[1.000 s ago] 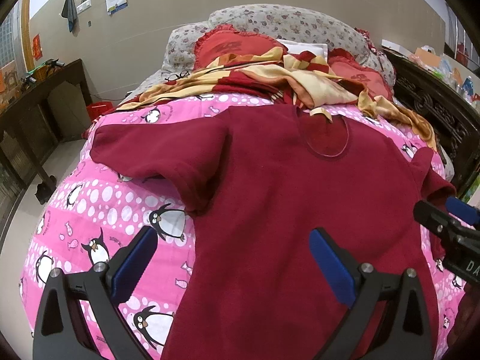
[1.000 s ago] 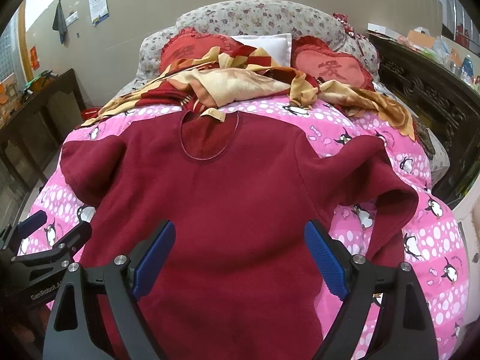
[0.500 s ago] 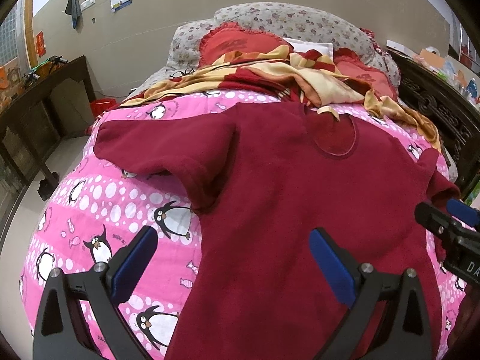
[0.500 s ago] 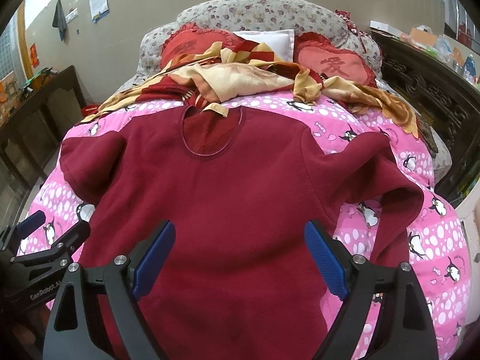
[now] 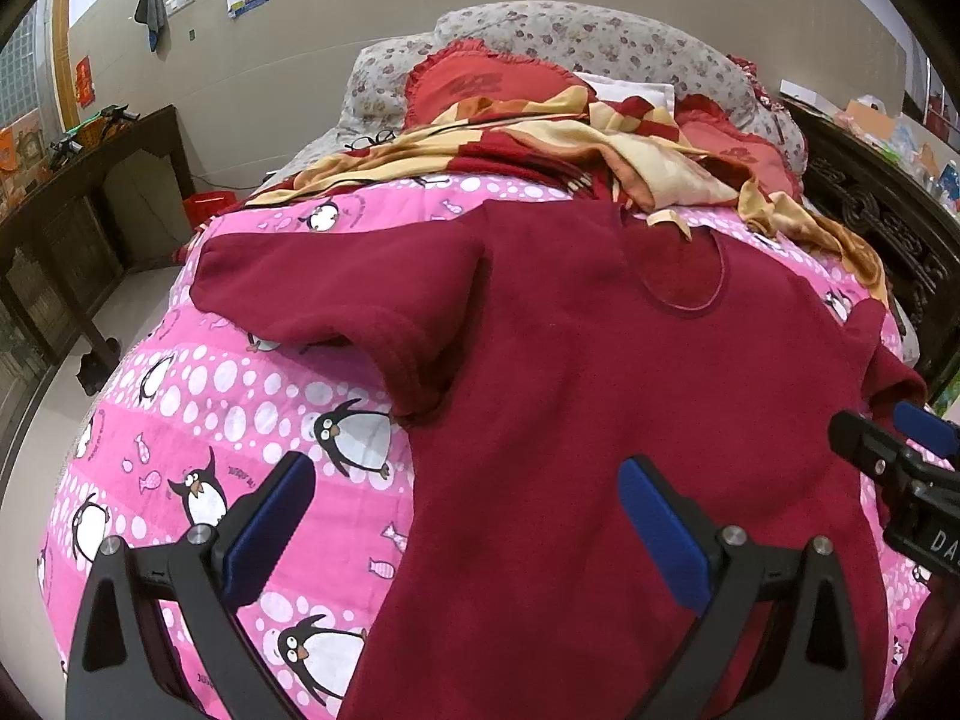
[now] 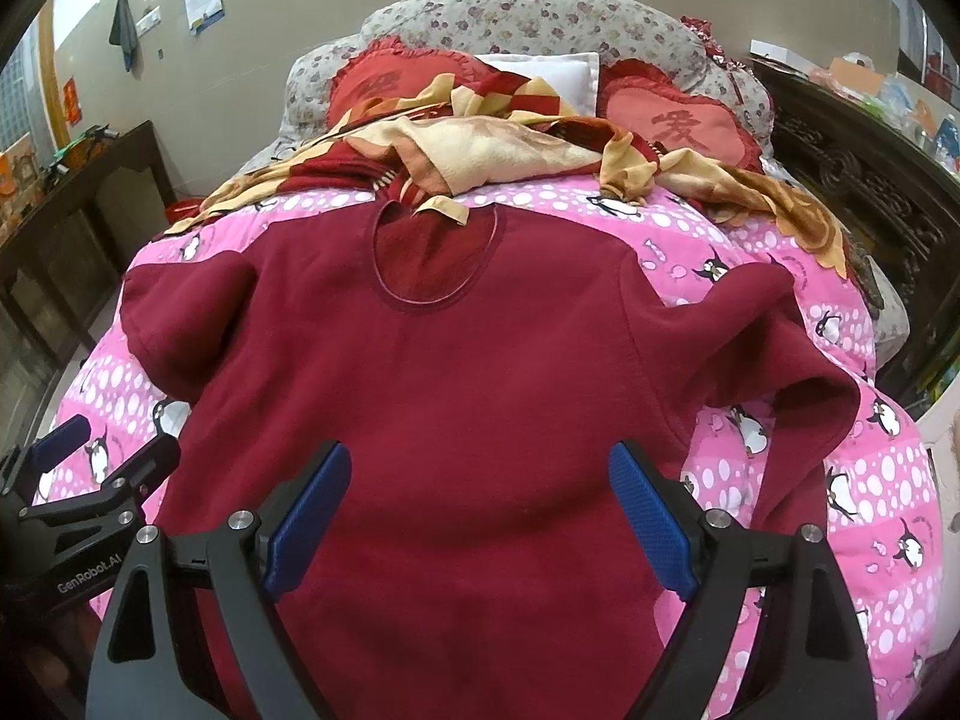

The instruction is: Fold small clothes

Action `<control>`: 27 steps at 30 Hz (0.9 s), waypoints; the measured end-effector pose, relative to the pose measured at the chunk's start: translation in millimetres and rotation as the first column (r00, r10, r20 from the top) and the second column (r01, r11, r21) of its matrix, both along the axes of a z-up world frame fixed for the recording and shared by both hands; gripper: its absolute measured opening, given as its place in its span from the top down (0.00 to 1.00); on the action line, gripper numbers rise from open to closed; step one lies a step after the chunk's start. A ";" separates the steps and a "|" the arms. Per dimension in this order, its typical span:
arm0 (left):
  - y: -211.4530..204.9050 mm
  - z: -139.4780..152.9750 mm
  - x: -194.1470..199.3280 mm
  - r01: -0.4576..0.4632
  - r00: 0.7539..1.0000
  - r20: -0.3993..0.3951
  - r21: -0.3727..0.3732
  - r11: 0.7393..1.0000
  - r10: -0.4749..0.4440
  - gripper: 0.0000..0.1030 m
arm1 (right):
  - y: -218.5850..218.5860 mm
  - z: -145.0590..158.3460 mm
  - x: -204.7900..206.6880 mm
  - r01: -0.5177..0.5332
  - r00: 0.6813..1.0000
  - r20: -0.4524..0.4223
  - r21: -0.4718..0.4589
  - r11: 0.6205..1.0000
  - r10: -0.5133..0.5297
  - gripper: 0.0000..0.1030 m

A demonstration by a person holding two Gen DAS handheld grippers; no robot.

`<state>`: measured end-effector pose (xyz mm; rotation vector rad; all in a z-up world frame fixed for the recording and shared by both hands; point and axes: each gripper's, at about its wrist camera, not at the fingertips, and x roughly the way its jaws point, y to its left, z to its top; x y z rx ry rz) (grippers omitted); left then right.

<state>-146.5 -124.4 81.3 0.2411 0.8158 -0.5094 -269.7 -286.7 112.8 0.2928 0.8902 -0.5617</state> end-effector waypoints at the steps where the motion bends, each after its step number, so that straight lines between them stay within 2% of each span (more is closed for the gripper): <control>1: 0.4 -0.4 0.8 -0.002 1.000 -0.001 -0.001 1.000 0.002 0.00 | 0.0 -0.3 0.3 0.000 1.000 0.000 0.000 1.000 0.000 0.05; 27: -0.5 -12.0 12.4 -0.016 1.000 -0.024 0.009 1.000 0.017 0.00 | 2.9 -14.4 16.4 -0.015 1.000 -0.019 0.026 1.000 0.016 0.05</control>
